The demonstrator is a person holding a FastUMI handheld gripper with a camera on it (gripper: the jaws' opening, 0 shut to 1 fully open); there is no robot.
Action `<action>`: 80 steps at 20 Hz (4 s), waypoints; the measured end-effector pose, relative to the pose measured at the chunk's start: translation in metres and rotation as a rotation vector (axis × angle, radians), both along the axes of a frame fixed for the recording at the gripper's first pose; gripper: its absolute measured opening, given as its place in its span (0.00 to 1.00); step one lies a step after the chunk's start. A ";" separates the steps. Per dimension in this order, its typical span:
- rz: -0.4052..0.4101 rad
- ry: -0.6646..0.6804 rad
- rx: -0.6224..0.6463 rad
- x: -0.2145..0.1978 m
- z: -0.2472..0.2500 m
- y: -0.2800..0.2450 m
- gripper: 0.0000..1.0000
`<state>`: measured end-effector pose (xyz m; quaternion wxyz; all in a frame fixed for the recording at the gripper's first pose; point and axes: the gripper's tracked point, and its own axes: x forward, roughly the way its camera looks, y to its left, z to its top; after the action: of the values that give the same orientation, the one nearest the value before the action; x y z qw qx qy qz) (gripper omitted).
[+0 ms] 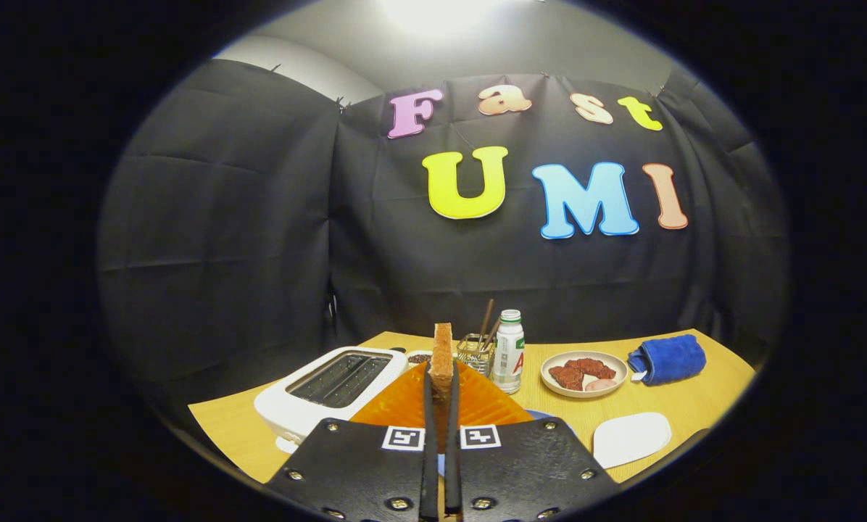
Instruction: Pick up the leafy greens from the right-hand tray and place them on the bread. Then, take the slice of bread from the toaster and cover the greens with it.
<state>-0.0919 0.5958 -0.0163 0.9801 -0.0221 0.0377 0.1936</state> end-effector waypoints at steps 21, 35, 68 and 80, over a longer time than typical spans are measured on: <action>-0.008 0.182 0.007 0.026 -0.085 -0.014 0.04; -0.026 0.252 -0.064 0.053 -0.119 -0.055 0.14; -0.167 0.013 -0.132 0.072 -0.073 -0.249 0.38; -0.367 -0.161 -0.255 0.083 -0.027 -0.531 0.37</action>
<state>-0.0089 0.0644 -0.0434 0.9880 -0.1540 -0.0132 0.0036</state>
